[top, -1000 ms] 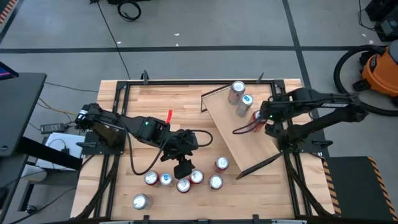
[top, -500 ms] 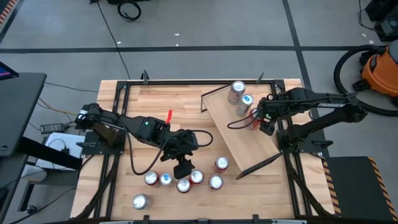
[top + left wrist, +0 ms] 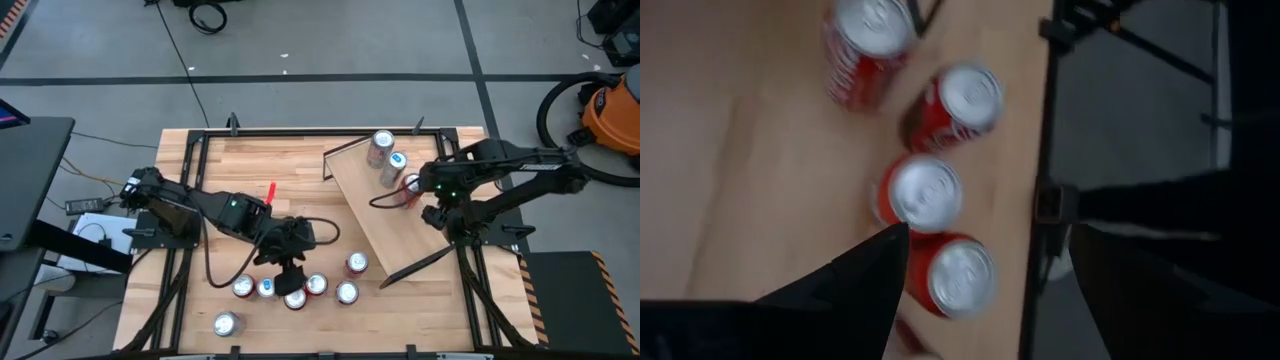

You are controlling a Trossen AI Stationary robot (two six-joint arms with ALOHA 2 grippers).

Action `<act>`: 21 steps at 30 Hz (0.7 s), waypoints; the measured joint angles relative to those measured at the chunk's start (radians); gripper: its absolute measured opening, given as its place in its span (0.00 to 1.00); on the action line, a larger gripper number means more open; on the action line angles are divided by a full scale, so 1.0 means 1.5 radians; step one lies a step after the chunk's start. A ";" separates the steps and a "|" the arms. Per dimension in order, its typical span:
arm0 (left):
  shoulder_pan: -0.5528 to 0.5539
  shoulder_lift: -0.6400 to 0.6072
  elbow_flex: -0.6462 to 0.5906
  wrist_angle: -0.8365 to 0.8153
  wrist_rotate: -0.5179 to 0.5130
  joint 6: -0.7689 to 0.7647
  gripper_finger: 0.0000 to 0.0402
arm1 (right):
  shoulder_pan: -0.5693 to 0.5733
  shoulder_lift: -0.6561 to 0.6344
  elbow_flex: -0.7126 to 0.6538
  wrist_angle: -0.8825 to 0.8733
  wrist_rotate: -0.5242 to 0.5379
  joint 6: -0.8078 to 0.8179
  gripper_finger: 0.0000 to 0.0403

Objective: Place canned beverage on shelf
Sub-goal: Put the blue soda can on the shelf aligned with the other blue soda can

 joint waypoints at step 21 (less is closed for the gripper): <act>-0.124 -0.001 -0.007 -0.200 -0.070 0.047 0.71 | 0.229 0.116 0.040 0.334 0.084 0.100 0.86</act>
